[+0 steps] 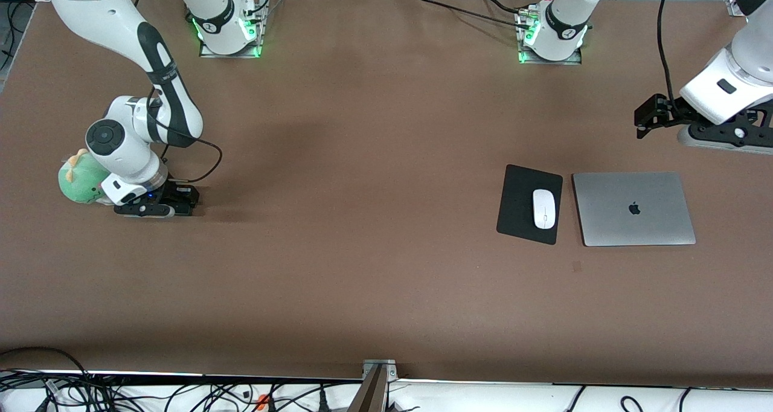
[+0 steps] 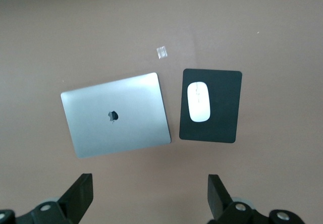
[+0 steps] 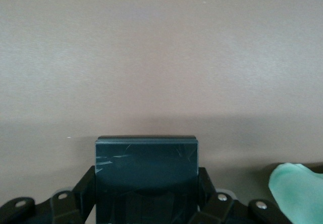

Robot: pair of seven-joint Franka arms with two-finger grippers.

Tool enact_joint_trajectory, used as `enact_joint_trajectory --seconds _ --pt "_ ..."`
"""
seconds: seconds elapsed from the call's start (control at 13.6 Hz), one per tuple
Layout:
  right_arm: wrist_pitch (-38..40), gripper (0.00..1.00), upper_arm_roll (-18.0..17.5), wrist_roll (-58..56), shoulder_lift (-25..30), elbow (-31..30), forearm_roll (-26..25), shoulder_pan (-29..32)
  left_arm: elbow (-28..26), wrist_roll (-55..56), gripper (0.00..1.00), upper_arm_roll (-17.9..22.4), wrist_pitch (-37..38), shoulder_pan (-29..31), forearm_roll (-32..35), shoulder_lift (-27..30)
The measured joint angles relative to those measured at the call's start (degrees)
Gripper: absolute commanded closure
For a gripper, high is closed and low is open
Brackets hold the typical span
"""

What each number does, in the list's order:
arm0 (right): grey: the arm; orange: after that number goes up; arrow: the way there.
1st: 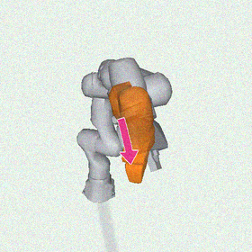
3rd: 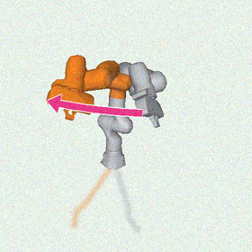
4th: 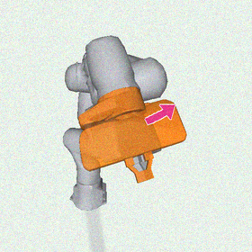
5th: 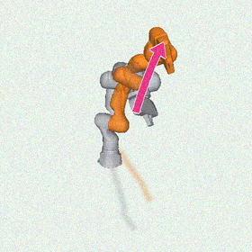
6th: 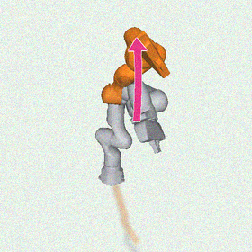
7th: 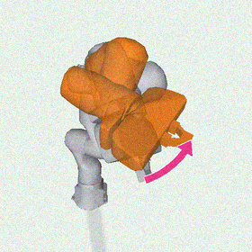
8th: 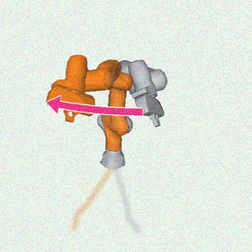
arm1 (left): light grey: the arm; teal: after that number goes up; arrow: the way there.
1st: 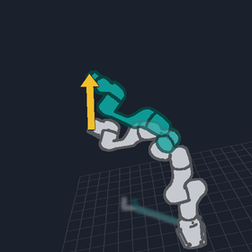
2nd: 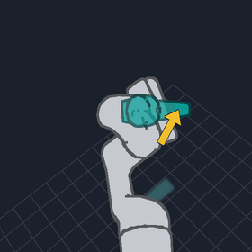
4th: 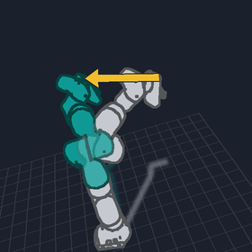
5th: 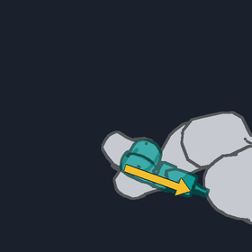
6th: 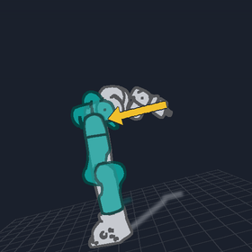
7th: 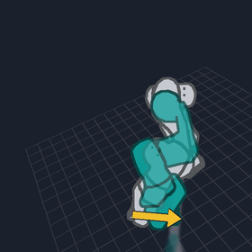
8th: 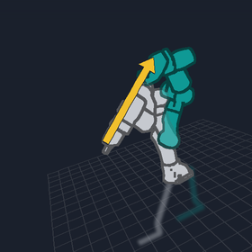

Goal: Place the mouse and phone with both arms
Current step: 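Lower the black phone beside the green plush and open the right gripper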

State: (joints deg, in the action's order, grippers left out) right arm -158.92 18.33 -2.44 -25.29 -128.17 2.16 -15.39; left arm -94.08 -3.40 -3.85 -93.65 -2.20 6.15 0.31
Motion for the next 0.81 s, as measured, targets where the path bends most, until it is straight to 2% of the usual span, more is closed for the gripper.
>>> enact_joint_trajectory --seconds 0.07,0.22,0.29,0.37,0.44,0.51,0.81 --pt "-0.9 0.73 0.0 0.0 -0.1 -0.6 0.3 0.2 1.1 0.0 0.00 -0.3 0.3 0.0 0.1 0.0" --pt "-2.5 0.71 0.0 -0.1 -0.5 -1.2 1.9 0.2 3.2 0.0 0.00 -0.1 1.4 0.2 0.2 -0.5" --pt "-3.6 0.57 0.0 -0.1 -0.8 -1.5 2.5 0.2 4.1 0.0 0.00 0.0 2.3 0.4 0.2 -0.8" --pt "-4.3 0.34 -0.1 -0.1 -1.2 -1.7 2.7 0.2 4.7 0.0 0.00 0.1 2.7 0.7 0.2 -0.9" --pt "-4.7 0.04 -0.1 -0.1 -1.5 -1.8 2.7 0.2 5.1 0.0 0.00 0.2 2.9 0.7 0.2 -1.0" --pt "-4.8 0.00 -0.4 -0.1 -1.7 -1.8 2.7 0.2 5.3 0.0 0.00 0.2 3.0 0.7 0.2 -1.2" --pt "-4.8 0.00 -1.3 -0.1 -1.7 -1.5 2.8 0.1 5.6 0.0 0.00 0.2 3.3 0.7 0.2 -1.7"
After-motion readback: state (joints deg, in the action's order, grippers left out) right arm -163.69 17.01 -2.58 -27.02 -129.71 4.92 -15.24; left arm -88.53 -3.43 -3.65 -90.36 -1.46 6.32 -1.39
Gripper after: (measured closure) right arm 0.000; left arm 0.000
